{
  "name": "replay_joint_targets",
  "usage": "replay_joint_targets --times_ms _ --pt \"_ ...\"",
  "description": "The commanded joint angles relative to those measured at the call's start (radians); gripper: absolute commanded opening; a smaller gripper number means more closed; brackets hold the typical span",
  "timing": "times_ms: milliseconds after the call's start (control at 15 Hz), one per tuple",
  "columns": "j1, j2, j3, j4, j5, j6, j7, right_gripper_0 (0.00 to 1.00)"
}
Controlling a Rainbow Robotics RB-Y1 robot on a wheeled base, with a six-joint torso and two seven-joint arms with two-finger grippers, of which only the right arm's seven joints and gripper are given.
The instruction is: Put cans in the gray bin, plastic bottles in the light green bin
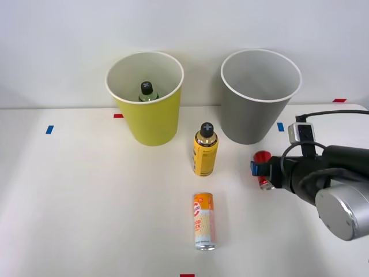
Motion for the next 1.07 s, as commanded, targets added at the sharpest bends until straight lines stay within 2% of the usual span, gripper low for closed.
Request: replay_joint_targets --times_ms 67,267,467,1067 --pt "-0.089 -0.015 0.0 0.076 -0.017 0.06 -0.018 0.9" --pt "-0.159 -0.026 -0.003 0.086 -0.026 0.176 -0.042 0.89" --pt "-0.201 -0.029 -0.003 0.17 -0.035 0.176 -0.055 0.88" --pt "-0.262 -0.012 -0.016 0.294 -0.023 0.176 -0.07 0.84"
